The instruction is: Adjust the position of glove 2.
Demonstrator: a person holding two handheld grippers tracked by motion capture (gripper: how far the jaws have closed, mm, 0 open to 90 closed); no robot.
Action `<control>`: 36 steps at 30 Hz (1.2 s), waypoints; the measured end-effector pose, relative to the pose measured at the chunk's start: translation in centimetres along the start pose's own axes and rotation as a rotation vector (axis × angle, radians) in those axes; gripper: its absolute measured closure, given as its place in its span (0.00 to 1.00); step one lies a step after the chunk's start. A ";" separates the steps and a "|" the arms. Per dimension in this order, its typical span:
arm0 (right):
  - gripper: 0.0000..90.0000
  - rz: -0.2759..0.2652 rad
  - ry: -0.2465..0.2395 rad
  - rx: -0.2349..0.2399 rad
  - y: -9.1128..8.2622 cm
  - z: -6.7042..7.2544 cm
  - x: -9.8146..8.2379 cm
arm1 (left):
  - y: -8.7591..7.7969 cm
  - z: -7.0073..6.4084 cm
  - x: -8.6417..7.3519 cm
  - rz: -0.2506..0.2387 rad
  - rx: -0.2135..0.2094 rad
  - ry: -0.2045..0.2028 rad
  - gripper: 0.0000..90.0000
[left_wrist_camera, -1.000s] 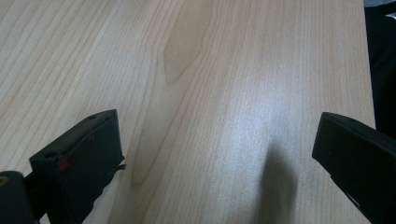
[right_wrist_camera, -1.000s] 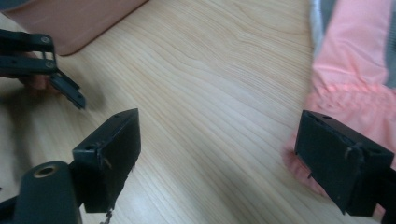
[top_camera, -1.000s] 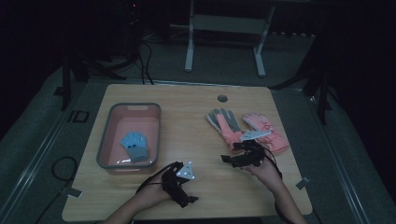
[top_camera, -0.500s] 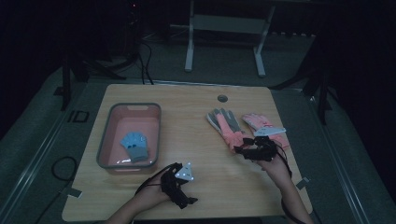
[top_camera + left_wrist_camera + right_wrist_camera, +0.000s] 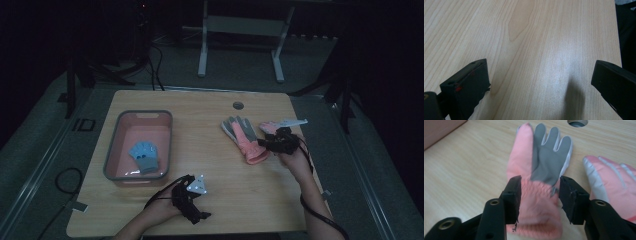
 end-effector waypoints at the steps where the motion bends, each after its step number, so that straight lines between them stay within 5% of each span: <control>1: 0.62 0.001 0.005 -0.005 0.2 -0.3 0.3 | 0.0 0.0 0.0 0.001 0.000 -0.001 0.02; 7: 0.73 0.046 0.022 0.005 1.9 -1.4 1.8 | 0.0 0.0 -0.1 0.001 0.003 -0.001 0.02; 18: 0.71 0.237 -0.074 0.008 7.3 -1.2 3.1 | -0.2 0.1 -0.1 -0.005 0.006 -0.007 0.02; 23: 0.72 0.257 -0.072 0.008 7.8 -1.0 2.9 | 0.0 0.0 -0.2 0.004 0.011 0.000 0.02; 29: 0.88 0.274 -0.100 -0.042 8.3 -0.2 2.7 | 0.0 0.0 -0.3 0.000 0.013 -0.001 0.02; 36: 0.98 0.206 0.051 -0.095 6.8 1.2 2.9 | -0.1 0.1 -0.2 -0.002 0.014 -0.003 0.02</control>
Point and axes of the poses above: each handheld gripper's, and its own axes: y roughly forward along the jaws, x roughly out of its top, z roughly to its left, the point moved 1 cm from there along y, roughly forward along the jaws, and after that the axes turned 5 degrees about -y, right-handed, at the moved point
